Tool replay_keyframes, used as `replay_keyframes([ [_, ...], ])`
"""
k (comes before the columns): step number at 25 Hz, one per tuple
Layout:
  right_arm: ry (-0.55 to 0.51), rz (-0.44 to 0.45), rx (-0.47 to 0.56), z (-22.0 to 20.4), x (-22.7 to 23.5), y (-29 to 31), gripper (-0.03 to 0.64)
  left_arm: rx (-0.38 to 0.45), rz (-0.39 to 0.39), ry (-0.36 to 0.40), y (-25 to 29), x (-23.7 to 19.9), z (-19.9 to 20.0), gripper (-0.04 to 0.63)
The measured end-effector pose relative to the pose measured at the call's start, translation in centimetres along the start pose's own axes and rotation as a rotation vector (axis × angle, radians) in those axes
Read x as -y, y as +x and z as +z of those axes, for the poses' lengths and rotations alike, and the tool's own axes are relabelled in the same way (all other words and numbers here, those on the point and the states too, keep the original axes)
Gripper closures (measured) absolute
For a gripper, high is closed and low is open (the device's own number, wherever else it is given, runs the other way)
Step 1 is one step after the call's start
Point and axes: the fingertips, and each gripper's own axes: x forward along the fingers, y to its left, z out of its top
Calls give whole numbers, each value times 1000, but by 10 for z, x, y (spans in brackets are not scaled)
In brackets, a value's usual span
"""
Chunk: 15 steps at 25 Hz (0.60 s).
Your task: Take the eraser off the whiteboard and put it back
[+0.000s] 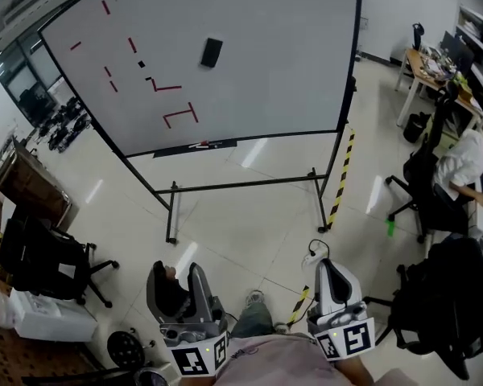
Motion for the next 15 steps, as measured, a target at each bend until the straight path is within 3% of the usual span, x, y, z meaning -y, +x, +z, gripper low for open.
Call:
replay_keyframes([
  [3,5,25,10,5,-24,-22,617,-8,-21,-24,-29,6,16,362],
  [7,-30,43,23,8,-51,-39,617,-34,-118,-71,-63,25,19,411],
  [10,-36,45,46,17,-67,-43,617,-29,-167,-89,-76,28,30,412],
  [15,-35,65,24,8,-92,-47,617,-50,-135,-123,-91,9,27,413],
])
